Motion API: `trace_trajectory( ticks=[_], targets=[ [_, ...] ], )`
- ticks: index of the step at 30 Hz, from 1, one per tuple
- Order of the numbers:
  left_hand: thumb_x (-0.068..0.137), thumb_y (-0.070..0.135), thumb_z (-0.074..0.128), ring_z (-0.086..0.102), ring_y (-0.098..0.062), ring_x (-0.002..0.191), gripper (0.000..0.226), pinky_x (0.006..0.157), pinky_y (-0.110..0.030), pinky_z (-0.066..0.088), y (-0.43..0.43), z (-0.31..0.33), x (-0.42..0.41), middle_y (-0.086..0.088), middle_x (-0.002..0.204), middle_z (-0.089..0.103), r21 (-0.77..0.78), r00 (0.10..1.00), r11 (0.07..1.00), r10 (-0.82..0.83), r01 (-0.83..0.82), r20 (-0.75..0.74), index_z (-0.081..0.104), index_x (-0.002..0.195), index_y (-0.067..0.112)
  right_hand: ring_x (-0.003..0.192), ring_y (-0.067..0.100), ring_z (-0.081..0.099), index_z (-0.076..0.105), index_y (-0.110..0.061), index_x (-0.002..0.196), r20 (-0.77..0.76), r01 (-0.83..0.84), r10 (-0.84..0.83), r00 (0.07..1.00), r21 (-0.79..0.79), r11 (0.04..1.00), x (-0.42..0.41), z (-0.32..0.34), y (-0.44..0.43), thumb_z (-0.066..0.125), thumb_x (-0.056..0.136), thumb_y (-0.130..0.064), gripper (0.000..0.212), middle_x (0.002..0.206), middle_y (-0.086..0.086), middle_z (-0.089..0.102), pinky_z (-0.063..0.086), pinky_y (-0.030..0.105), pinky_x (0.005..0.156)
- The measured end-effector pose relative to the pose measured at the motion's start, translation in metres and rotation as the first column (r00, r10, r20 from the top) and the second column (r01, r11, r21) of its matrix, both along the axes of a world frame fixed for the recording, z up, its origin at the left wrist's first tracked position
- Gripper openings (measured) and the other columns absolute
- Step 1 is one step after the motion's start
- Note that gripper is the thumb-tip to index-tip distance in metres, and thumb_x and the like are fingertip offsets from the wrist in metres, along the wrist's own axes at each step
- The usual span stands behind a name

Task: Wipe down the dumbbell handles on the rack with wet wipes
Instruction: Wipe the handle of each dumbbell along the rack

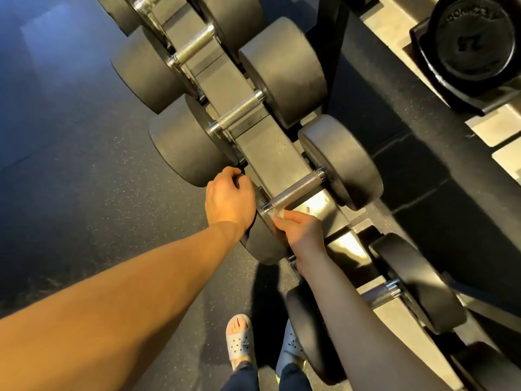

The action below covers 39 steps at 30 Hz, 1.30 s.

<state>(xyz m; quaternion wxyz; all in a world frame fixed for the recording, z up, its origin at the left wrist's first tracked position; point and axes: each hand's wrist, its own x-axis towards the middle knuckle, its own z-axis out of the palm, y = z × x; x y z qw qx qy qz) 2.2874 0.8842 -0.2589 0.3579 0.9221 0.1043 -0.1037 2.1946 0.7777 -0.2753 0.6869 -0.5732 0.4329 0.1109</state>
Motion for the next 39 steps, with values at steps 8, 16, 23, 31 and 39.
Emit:
trace_trajectory(
  ticks=[8,16,23,31,39],
  targets=[
    [0.094,0.039,0.038,0.061,-0.023,0.109,0.044,0.094,-0.046,0.053,0.001,0.003,0.0,0.0,0.117,0.069,0.0,0.999,0.999,-0.036,0.036,0.009,0.063,0.127,0.022,0.075,0.018,0.063,0.066,-0.019,0.073,0.042,0.177,-0.172,0.984,-0.206,0.962,0.017,-0.009,-0.005,0.064,0.1,-0.025,0.028,0.076,0.004,0.067,0.051,0.032,0.068],
    [0.09,0.042,0.035,0.059,-0.023,0.114,0.05,0.097,-0.048,0.052,0.0,0.002,-0.001,0.001,0.12,0.068,-0.002,0.999,0.999,-0.034,0.034,0.006,0.063,0.127,0.023,0.067,0.019,0.066,0.068,-0.011,0.072,0.071,0.243,-0.233,0.97,-0.358,0.902,0.026,-0.016,-0.009,0.073,0.093,-0.035,0.032,0.069,0.003,0.069,0.055,0.038,0.068],
    [0.091,0.042,0.035,0.058,-0.023,0.114,0.048,0.098,-0.049,0.052,0.002,0.001,-0.002,0.002,0.121,0.067,0.003,0.999,0.999,-0.043,0.043,0.002,0.061,0.127,0.023,0.075,0.018,0.066,0.066,-0.014,0.075,0.065,0.192,-0.181,0.981,-0.316,0.929,0.02,-0.012,-0.007,0.069,0.096,-0.033,0.028,0.074,0.002,0.068,0.056,0.039,0.075],
    [0.092,0.043,0.036,0.059,-0.023,0.114,0.048,0.097,-0.049,0.053,0.001,-0.001,0.0,0.003,0.123,0.067,0.006,1.0,0.999,-0.031,0.031,0.0,0.061,0.129,0.025,0.061,0.01,0.052,0.063,-0.007,0.072,0.028,0.068,-0.063,0.998,-0.209,0.976,0.014,-0.016,0.013,0.071,0.095,-0.027,0.031,0.066,0.0,0.059,0.044,0.03,0.062],
    [0.088,0.043,0.035,0.06,-0.026,0.109,0.049,0.094,-0.05,0.052,0.002,-0.001,0.001,0.0,0.114,0.069,0.007,0.999,0.999,-0.045,0.045,-0.001,0.062,0.122,0.022,0.079,0.02,0.066,0.064,-0.025,0.08,0.111,0.47,-0.456,0.883,-0.235,0.851,0.031,-0.021,-0.027,0.058,0.101,-0.038,0.026,0.08,0.0,0.066,0.056,0.044,0.081]
  ],
)
